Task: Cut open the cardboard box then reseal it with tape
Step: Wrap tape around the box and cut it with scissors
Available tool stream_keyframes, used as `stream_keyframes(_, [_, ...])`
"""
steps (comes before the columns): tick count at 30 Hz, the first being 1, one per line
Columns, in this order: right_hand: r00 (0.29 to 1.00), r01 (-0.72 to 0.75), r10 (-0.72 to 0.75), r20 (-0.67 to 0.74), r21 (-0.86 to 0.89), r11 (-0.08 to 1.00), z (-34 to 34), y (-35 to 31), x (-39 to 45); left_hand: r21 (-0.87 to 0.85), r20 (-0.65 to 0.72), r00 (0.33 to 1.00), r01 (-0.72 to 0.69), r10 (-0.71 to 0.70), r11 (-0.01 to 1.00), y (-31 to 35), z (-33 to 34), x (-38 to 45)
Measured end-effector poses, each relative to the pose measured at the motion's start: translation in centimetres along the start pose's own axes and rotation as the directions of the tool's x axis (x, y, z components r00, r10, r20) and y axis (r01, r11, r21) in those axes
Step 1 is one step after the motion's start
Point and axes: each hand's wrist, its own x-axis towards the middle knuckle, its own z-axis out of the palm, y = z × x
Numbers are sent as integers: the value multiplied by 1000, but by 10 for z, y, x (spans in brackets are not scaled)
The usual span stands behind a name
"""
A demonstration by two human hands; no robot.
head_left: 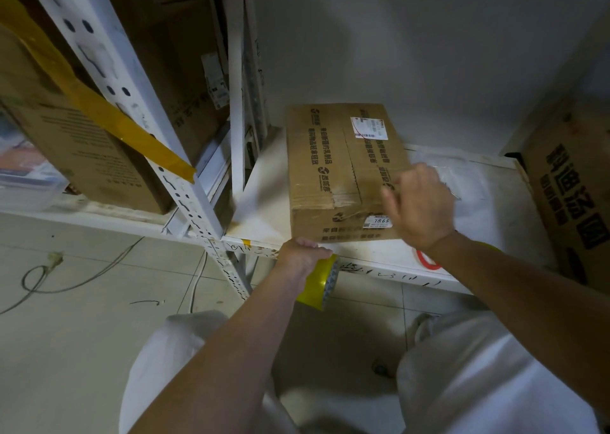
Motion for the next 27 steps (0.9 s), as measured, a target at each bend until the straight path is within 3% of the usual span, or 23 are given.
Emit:
stream_keyframes(2, [972,213,-211,101,-13,977,10,-23,6,-6,-1,1000,-15,15,1000,0,-3,0])
stream_keyframes(5, [867,407,-378,324,-23,913,29,-53,17,-26,-28,999,-39,38,999,0,-9,1])
stream_keyframes(7, [818,446,-390,423,-38,894,38,-68,26,-35,-39,999,-39,38,999,1,-15,3])
stream_keyframes(11, [789,420,-335,515,-54,906,51,-73,31,-52,-33,999,-28,27,998,1,-23,5])
stream_keyframes(19, [792,436,-305,529,-141,889,59,-71,24,-57,-38,999,-16,14,998,3,-28,9])
stream_keyframes(27, [913,275,-226,341,-101,956,67,-91,23,-42,-40,999,-13,11,999,3,-32,9])
